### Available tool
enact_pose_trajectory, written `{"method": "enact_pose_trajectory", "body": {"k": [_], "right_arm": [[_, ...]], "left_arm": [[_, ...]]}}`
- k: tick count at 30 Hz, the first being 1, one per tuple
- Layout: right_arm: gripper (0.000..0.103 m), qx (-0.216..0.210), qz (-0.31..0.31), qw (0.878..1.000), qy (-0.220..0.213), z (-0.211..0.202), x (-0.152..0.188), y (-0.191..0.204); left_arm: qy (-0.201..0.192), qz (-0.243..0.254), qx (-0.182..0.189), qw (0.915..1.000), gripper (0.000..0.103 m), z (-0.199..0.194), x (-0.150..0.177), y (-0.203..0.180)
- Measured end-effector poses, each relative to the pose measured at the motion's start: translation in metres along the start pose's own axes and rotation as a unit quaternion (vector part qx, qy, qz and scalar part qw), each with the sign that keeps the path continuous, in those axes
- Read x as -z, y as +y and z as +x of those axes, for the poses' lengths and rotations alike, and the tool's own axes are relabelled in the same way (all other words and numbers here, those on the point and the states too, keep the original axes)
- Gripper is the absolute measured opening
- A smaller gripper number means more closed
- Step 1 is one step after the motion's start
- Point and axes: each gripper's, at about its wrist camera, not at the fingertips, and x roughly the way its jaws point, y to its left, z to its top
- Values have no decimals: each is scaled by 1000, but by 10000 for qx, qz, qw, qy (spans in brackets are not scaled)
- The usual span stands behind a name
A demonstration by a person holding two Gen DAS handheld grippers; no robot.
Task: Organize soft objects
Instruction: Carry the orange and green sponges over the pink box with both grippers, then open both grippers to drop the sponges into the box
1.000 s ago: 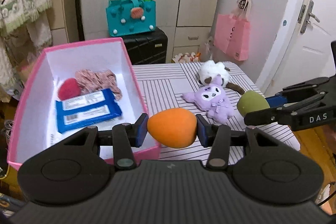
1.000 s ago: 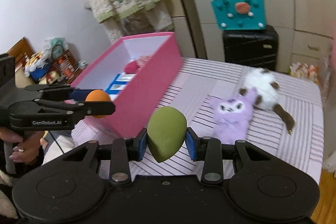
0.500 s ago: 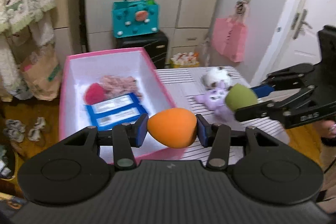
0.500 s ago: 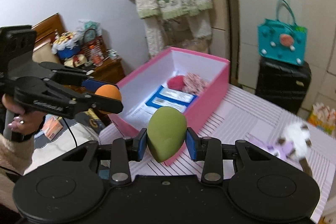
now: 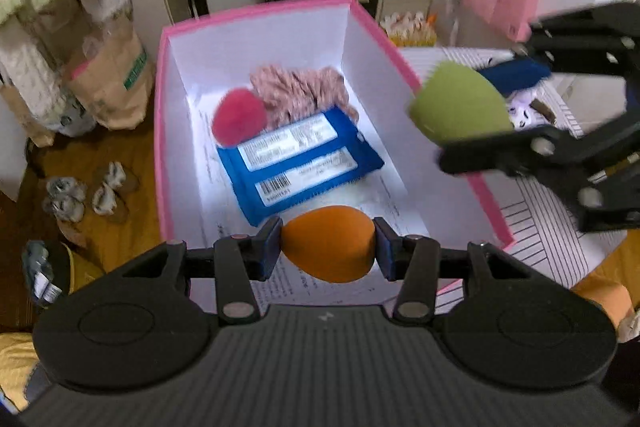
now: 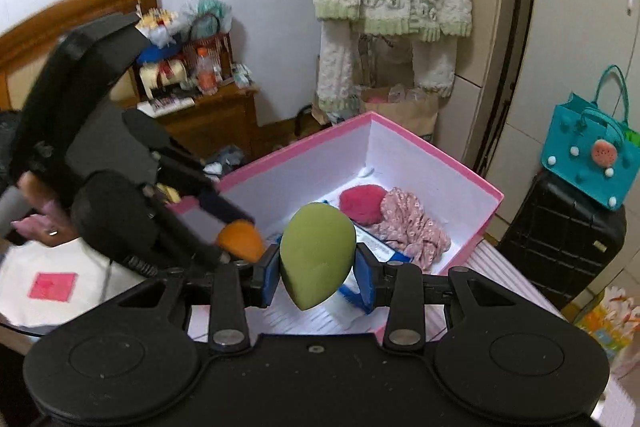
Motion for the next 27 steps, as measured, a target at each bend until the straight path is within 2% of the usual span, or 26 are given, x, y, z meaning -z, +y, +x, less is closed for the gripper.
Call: {"method": "enact_pose_trajectory", "body": {"k": [2, 5, 11, 15, 20, 26, 27], "right_arm": [[44, 252, -136, 9996, 52, 13, -4, -2], [44, 452, -203, 9987, 87, 28, -10, -11], [44, 328, 137, 9991, 239, 60, -15, -37], [44, 519, 118, 9982, 289, 82, -19, -48], [44, 620, 150, 9972, 401, 105, -26, -60], [45, 644, 757, 9939, 468, 123, -28, -80], [48, 612, 834, 9937, 436, 123, -29, -82]], "left_arm": [[117, -50, 71, 9999, 47, 10, -2, 4], [42, -37, -6, 10000, 47, 18, -8, 7], [-206, 18, -152, 9997, 47, 25, -26, 18], [-478, 25, -290, 9984, 48, 35, -42, 25], [-477, -251, -137, 9985, 48, 53, -58, 42], [-475, -548, -49, 9974, 48, 69, -62, 51], [-462, -547, -49, 9974, 48, 71, -63, 50]]}}
